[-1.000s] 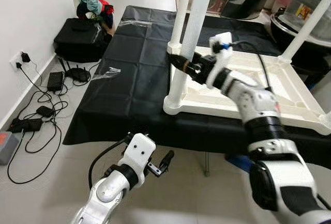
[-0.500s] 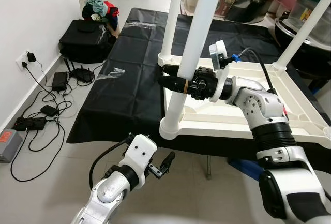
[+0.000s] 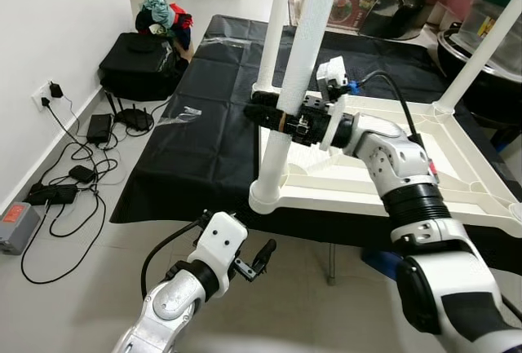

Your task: Building children table

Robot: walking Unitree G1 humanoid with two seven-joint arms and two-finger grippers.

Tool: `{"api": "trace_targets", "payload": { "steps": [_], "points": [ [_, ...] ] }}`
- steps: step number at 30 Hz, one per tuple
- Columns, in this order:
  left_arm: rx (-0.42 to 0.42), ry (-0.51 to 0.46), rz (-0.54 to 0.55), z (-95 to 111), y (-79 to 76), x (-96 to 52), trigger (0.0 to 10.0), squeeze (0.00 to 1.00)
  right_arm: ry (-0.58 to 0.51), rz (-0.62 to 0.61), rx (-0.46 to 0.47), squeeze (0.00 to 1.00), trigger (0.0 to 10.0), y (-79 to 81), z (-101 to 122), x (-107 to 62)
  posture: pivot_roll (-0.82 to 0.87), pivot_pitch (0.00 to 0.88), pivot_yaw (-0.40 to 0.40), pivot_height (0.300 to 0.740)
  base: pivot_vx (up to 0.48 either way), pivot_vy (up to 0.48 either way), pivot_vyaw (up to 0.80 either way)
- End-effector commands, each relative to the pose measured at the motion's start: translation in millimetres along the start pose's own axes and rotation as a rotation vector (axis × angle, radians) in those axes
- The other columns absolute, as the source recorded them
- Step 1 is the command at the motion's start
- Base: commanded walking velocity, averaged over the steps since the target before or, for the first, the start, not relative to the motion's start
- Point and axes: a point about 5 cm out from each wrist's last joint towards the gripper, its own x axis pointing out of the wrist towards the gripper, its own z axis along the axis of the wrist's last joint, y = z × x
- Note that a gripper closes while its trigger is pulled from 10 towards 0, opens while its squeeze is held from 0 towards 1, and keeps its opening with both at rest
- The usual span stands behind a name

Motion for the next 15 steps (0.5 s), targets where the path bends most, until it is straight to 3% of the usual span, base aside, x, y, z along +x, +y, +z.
{"api": "trace_targets", "payload": {
  "steps": [1, 2, 4, 6, 8, 10, 12, 14, 15],
  "points": [
    [0.001, 0.011, -0.008, -2, -1.9, -0.1, 10.0, 0.0, -0.051, -0.217, 0.043, 0.0, 0.0, -20.7, 7, -11.1, 0.15, 0.053, -0.124, 0.74, 0.0, 0.0, 0.0],
    [0.001, 0.012, -0.008, -3, -1.6, -0.1, 10.0, 0.0, -0.085, -0.309, 0.076, 0.0, 0.0, -24.6, 10, -10.6, 0.15, 0.053, -0.124, 0.74, 0.0, 0.0, 0.0],
    [0.001, 0.012, -0.008, -3, -1.6, -0.1, 10.0, 0.0, -0.085, -0.309, 0.076, 0.0, 0.0, -24.6, 10, -10.6, 0.15, 0.053, -0.124, 0.74, 0.0, 0.0, 0.0],
    [0.004, 0.013, -0.011, -3, -1.3, 0.5, 10.0, 0.0, -0.074, -0.75, 0.045, 0.0, 0.0, -38.4, -2, -26.6, 0.15, 0.05, -0.122, 0.74, 0.0, 0.0, 0.0],
    [0.008, 0.013, -0.011, -3, -1.2, 0.8, 10.0, 0.0, -0.063, -1.088, 0.031, 0.0, 0.0, -37.5, -17, -47.3, 0.15, 0.051, -0.121, 0.74, 0.0, 0.0, 0.0],
    [0.008, 0.013, -0.011, -3, -1.2, 0.8, 10.0, 0.0, -0.063, -1.088, 0.031, 0.0, 0.0, -37.5, -17, -47.3, 0.15, 0.051, -0.121, 0.74, 0.0, 0.0, 0.0],
    [0.01, 0.013, -0.011, -3, -1.1, 0.8, 10.0, 0.0, -0.065, -1.196, 0.026, 0.0, 0.0, -31.1, -22, -53.1, 0.15, 0.049, -0.12, 0.74, 0.0, 0.0, 0.0],
    [0.011, 0.014, -0.011, -3, -1.1, 0.9, 10.0, 0.0, -0.051, -1.219, 0.037, 0.0, 0.0, -25.7, -24, -50.5, 0.15, 0.05, -0.121, 0.74, 0.0, 0.0, 0.0],
    [0.011, 0.015, -0.012, -3, -1.0, 1.0, 10.0, 0.0, -0.038, -1.211, 0.051, 0.0, 5.4, -19.9, -25, -44.9, 0.15, 0.052, -0.118, 0.74, 0.0, 0.0, 0.0]
  ]
}}
